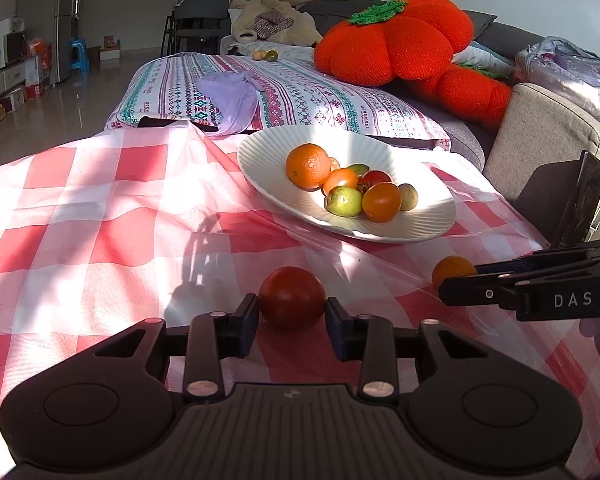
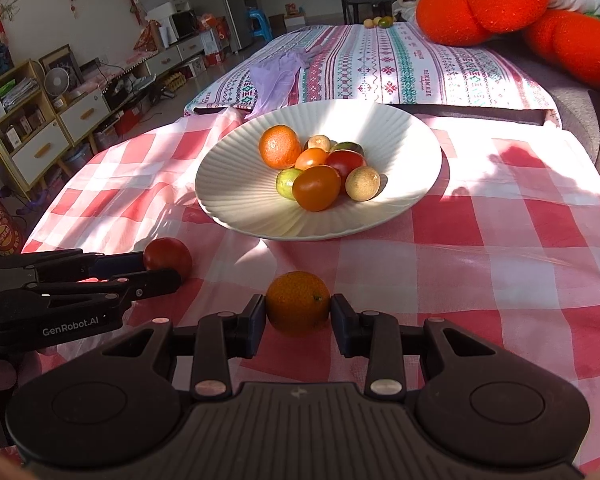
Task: Organize fruits
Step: 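Carry the tomato in the left tool and the small orange in the right tool over the plate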
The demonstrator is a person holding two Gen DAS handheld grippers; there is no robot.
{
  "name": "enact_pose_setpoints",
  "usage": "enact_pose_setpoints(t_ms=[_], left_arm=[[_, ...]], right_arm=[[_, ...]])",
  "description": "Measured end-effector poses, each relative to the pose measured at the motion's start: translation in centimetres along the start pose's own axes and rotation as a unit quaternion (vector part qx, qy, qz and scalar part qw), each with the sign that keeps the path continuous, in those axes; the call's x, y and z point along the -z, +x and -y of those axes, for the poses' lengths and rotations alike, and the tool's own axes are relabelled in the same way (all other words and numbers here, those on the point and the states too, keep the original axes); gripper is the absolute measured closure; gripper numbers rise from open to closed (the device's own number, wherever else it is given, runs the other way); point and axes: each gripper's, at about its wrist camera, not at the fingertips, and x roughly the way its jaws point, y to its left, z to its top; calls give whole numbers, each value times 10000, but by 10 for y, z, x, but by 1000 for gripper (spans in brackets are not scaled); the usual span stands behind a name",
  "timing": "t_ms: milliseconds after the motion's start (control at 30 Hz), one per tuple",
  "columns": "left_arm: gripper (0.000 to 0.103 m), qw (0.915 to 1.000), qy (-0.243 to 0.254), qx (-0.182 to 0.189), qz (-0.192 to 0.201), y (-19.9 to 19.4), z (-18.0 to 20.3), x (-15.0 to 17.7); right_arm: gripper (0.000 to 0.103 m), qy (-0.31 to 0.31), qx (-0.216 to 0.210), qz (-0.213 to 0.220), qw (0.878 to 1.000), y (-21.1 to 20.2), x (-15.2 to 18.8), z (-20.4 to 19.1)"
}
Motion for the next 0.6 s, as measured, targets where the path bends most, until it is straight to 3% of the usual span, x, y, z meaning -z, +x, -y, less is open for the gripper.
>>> enact_pose_setpoints(t_ms=[200,367,600], left_arm=[[58,9998,189,31,51,-4,8,-4],[51,9995,302,-77,-19,3,9,-1],[52,9996,243,-94,-54,6,4,3]], right_arm=[[71,118,-32,162,9998,-9,-8,5],[71,202,-28,150,9997,-9,-8,9],[71,167,-17,131,9998,-10,-6,8]])
